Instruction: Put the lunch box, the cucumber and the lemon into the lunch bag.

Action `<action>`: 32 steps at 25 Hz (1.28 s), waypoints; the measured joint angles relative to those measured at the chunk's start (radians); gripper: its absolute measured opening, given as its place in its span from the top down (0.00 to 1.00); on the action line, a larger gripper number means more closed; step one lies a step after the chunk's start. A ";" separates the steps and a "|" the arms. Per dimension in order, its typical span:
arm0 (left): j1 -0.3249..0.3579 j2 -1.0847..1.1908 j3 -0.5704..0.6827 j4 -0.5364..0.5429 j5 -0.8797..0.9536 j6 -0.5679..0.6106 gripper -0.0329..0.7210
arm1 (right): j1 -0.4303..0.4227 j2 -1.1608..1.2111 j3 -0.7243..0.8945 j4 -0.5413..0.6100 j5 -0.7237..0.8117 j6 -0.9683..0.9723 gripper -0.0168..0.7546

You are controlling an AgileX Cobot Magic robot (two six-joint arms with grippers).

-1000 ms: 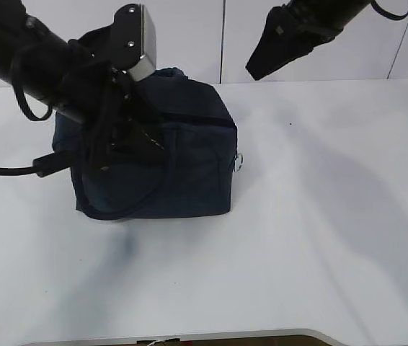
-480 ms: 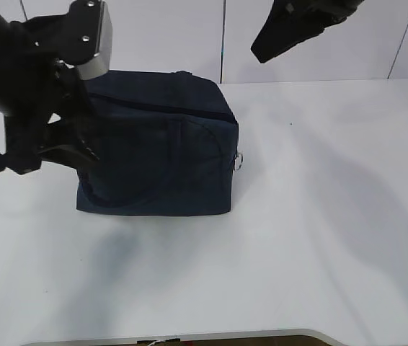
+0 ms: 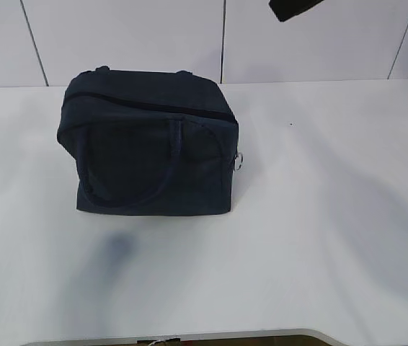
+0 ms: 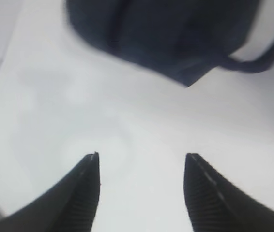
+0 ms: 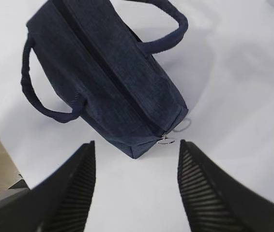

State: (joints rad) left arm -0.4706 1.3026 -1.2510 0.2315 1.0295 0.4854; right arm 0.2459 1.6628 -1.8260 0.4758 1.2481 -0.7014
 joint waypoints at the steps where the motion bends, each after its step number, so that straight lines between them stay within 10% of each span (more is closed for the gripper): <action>1: 0.000 -0.017 0.000 0.039 0.019 -0.067 0.43 | 0.000 -0.013 0.002 -0.002 0.002 0.000 0.41; 14: 0.193 -0.298 0.002 -0.137 0.067 -0.266 0.43 | 0.000 -0.247 0.118 -0.036 0.006 0.049 0.41; 32: 0.199 -0.990 0.335 -0.301 0.187 -0.266 0.43 | 0.000 -0.752 0.587 -0.035 0.011 0.230 0.41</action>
State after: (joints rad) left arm -0.2713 0.3123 -0.9164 -0.0696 1.2169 0.2197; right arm 0.2459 0.9112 -1.2389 0.4410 1.2588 -0.4711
